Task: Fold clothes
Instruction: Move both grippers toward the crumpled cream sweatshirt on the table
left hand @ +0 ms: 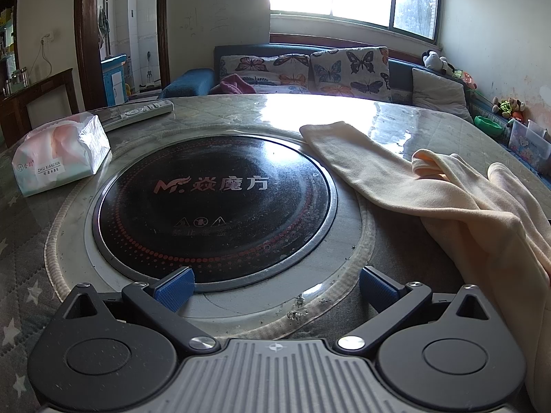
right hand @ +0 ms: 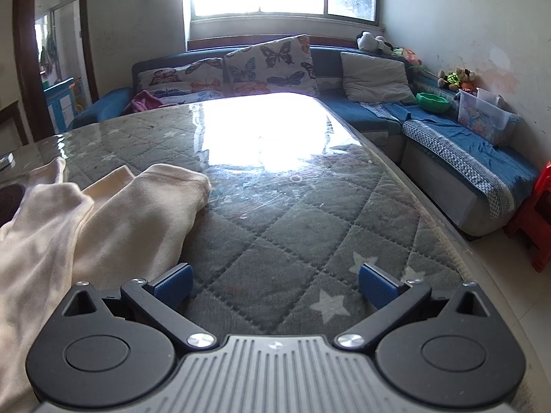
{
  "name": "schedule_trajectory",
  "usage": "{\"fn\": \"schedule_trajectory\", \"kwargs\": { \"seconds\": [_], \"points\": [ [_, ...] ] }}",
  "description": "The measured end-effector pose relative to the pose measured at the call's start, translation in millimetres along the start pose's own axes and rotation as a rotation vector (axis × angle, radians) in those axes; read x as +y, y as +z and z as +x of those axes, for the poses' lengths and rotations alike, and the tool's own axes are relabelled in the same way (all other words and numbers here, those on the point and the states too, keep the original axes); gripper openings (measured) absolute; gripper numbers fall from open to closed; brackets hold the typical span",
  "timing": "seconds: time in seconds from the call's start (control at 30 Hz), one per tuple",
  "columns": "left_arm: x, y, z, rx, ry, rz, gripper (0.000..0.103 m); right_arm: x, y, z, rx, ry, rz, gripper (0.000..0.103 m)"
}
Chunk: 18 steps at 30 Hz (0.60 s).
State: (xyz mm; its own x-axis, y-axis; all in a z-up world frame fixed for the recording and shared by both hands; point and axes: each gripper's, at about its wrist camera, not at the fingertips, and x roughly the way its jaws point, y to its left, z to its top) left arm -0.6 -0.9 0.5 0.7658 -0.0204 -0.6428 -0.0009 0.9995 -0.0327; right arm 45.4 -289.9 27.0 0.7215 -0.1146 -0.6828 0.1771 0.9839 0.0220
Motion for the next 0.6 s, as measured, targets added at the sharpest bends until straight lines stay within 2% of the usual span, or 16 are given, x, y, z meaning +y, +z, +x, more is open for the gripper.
{"fn": "schedule_trajectory", "kwargs": {
  "seconds": [0.07, 0.13, 0.23, 0.4, 0.6],
  "points": [
    [-5.2, -0.9, -3.7, 0.004, 0.002, -0.007, 0.103, -14.3, -8.1, -2.5, -0.009, -0.003, -0.021, 0.103],
    [-12.1, -3.7, -10.8, 0.012, 0.003, -0.022, 0.103, -25.2, -24.7, -12.7, -0.061, 0.020, -0.063, 0.103],
    [-26.9, -3.8, -14.7, 0.042, 0.024, -0.011, 0.103, -34.8, -44.9, -39.4, -0.081, 0.036, -0.111, 0.103],
    [-33.1, -14.1, -34.7, 0.023, 0.044, 0.021, 0.103, -22.8, -62.3, -63.7, -0.083, 0.057, -0.178, 0.103],
    [-45.6, -18.2, -49.7, 0.024, 0.030, 0.031, 0.103, -8.0, -79.1, -89.8, -0.090, 0.100, -0.219, 0.103]
  ]
}}
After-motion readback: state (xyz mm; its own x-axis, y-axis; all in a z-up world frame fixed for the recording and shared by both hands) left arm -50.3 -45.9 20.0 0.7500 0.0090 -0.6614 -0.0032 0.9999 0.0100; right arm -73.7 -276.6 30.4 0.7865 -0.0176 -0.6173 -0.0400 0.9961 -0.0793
